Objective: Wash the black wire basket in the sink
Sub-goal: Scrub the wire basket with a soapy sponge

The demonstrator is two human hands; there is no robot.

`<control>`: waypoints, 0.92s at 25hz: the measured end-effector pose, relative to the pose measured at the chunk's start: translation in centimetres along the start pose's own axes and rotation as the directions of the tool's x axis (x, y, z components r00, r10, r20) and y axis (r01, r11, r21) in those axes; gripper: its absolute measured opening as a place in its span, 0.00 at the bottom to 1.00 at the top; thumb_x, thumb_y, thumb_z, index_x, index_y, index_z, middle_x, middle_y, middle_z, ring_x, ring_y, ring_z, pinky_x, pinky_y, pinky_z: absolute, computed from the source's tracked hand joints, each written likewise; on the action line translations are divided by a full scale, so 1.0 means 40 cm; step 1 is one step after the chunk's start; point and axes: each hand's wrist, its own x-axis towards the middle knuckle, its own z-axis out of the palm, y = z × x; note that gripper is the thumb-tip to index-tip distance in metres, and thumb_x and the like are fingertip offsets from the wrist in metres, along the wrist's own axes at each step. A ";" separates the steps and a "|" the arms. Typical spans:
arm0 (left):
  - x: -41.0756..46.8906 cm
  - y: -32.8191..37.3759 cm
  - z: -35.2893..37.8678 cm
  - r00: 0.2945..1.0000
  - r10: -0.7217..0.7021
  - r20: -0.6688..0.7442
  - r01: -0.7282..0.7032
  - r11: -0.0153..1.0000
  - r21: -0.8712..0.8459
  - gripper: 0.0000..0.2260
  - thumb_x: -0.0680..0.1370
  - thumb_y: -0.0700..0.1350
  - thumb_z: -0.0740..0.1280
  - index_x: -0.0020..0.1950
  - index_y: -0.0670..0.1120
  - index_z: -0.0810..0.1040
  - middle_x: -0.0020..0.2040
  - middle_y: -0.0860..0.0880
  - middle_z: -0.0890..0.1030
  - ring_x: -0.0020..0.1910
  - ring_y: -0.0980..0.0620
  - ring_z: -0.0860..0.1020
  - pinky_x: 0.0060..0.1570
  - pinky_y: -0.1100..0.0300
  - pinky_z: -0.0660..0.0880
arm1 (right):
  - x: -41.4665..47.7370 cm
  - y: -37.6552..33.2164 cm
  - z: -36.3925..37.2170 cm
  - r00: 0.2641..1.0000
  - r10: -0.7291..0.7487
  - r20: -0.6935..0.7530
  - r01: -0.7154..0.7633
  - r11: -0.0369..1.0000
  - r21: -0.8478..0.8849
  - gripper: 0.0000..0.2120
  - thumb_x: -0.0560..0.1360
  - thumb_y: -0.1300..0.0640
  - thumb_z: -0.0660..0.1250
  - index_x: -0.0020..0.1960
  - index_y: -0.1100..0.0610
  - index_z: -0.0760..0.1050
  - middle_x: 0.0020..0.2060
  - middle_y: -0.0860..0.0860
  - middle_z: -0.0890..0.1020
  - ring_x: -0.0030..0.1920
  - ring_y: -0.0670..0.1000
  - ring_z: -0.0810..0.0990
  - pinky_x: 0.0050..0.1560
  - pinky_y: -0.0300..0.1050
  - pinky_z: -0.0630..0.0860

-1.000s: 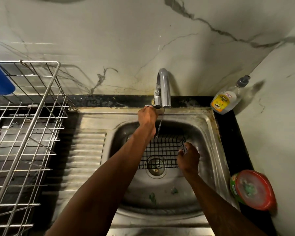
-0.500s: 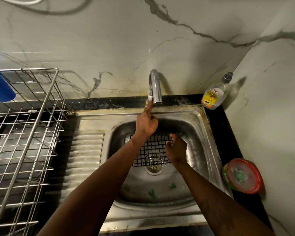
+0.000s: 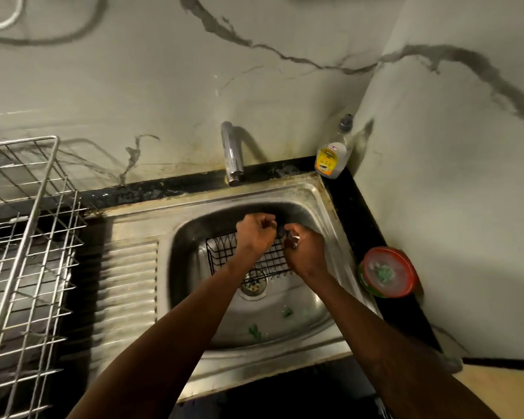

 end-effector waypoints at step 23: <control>-0.209 0.194 0.241 0.937 -0.161 0.312 0.258 0.918 -0.303 0.03 0.74 0.41 0.75 0.46 0.46 0.85 0.38 0.44 0.86 0.35 0.47 0.86 0.35 0.49 0.83 | -0.082 0.117 -0.443 0.974 0.227 0.021 -0.191 0.861 -0.472 0.16 0.71 0.47 0.75 0.53 0.55 0.84 0.50 0.55 0.85 0.52 0.56 0.83 0.52 0.44 0.79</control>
